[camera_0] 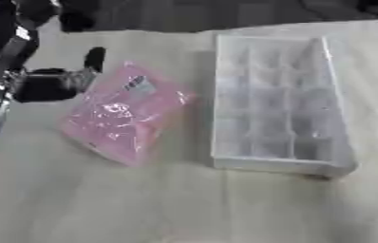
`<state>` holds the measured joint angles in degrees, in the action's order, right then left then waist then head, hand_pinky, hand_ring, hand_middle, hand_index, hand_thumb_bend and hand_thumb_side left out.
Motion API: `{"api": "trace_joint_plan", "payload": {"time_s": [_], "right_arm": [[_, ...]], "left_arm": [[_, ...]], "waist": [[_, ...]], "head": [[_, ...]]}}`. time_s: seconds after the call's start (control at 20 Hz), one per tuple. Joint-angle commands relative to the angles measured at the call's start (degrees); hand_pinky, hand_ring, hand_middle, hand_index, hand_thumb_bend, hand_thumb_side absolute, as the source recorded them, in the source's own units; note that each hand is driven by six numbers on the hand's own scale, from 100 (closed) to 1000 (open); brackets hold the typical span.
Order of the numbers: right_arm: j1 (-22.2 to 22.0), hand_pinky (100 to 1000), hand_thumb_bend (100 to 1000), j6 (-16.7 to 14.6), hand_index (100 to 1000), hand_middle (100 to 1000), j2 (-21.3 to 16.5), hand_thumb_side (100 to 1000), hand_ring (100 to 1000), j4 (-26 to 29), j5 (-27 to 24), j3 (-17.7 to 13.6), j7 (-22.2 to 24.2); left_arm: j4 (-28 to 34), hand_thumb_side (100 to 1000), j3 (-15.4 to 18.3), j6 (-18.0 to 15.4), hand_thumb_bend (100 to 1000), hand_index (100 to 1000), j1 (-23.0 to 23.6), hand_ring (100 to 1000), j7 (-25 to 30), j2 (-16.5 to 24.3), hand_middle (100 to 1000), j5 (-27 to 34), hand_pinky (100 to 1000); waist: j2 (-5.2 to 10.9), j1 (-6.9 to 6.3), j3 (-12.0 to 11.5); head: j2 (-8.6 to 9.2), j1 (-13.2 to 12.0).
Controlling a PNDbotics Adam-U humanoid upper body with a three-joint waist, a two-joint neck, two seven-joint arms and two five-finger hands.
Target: Pick up objects on the table and place them in the box.
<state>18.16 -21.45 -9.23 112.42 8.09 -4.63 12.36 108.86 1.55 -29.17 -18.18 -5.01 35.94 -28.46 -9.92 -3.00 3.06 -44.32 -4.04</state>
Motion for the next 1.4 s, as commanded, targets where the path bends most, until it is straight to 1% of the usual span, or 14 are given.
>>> {"api": "trace_joint_plan", "payload": {"time_s": [0.05,0.25,0.3,0.35,0.4,0.55,0.65,0.7,0.75,0.9,1.15,1.2,1.3,1.4], "right_arm": [[0.6,364,100,0.0,691,653,-0.6,539,505,0.9,0.1,-0.1,-0.3],[0.6,364,100,0.0,691,654,-0.6,547,506,0.9,0.1,-0.1,-0.3],[0.6,364,100,0.0,691,654,-0.6,540,506,0.9,0.1,-0.2,-0.4],[0.6,364,100,0.0,691,654,-0.7,540,506,0.9,0.1,-0.2,-0.4],[0.6,364,100,-0.1,691,654,-0.7,541,505,0.9,0.1,-0.2,-0.4],[0.7,364,100,-0.2,691,654,-0.6,541,505,0.8,0.1,-0.1,-0.4],[0.8,364,100,-0.3,691,654,-0.7,541,505,0.7,0.1,-0.1,-0.4],[0.9,364,100,-0.3,691,654,-0.7,542,505,0.7,0.1,-0.1,-0.4],[0.9,364,100,-0.4,691,654,-0.8,542,505,0.6,0.1,-0.1,-0.4],[1.0,363,100,-0.5,692,655,-1.0,541,505,0.5,0.1,0.0,-0.3],[0.9,362,100,-0.6,692,655,-1.6,538,504,0.4,0.3,-0.2,-0.2],[0.8,362,100,-0.6,692,655,-1.8,539,504,0.4,0.4,-0.2,-0.2],[0.8,362,100,-0.6,692,655,-2.0,539,504,0.5,0.6,-0.4,-0.3],[0.8,362,100,-0.6,693,655,-2.1,538,504,0.6,0.8,-0.4,-0.4]], "left_arm": [[0.9,395,1.0,0.2,100,797,-0.3,650,-0.6,0.0,765,0.2,635],[1.0,467,1.4,0.4,100,804,0.2,651,-0.9,-1.3,771,2.1,639],[0.9,584,1.5,0.5,100,814,0.4,671,-1.3,-1.8,785,3.2,654],[0.8,580,1.5,0.6,100,813,0.7,668,-1.7,-2.1,783,5.1,652],[0.7,636,1.3,0.7,100,837,0.9,704,-2.0,-2.5,810,7.3,687],[0.4,662,0.5,1.2,100,849,1.5,718,-1.6,-3.3,823,16.2,706],[0.5,652,0.8,1.4,100,840,1.8,714,0.7,-3.0,822,19.4,710],[0.5,600,1.0,1.4,100,842,1.8,709,1.9,-2.6,819,19.5,705],[0.5,611,1.2,1.1,100,841,1.8,709,3.3,-1.9,819,18.5,706],[-0.2,533,1.6,-0.2,100,853,2.1,717,4.5,0.8,825,13.8,700],[-2.6,266,1.3,-2.5,100,856,4.8,724,3.4,5.3,825,5.7,702],[-3.0,223,1.1,-3.1,129,858,5.3,728,3.5,5.9,826,4.2,702],[-3.7,133,0.9,-4.4,307,861,5.9,738,4.0,7.0,828,1.0,705],[-4.5,100,0.9,-5.4,410,860,6.7,742,4.1,7.9,827,-2.0,707]], "waist": [[1.19,0.16,0.0],[1.17,0.24,-0.1],[1.17,0.29,-0.1],[1.17,0.33,-0.1],[1.15,0.4,0.0],[1.09,0.6,0.0],[1.03,0.74,-0.1],[0.98,0.78,-0.1],[0.92,0.81,-0.2],[0.66,0.73,-0.4],[0.14,0.14,-1.4],[0.06,0.05,-1.7],[-0.08,-0.1,-2.3],[-0.22,-0.27,-2.8]], "head": [[0.21,-0.4],[0.21,-0.4],[0.21,-0.4],[0.21,-0.4],[0.21,-0.4],[0.21,0.0],[0.21,0.2],[0.21,0.2],[0.21,0.2],[0.21,0.0],[0.21,0.2],[0.21,0.4],[0.21,0.5],[0.21,0.6]]}}
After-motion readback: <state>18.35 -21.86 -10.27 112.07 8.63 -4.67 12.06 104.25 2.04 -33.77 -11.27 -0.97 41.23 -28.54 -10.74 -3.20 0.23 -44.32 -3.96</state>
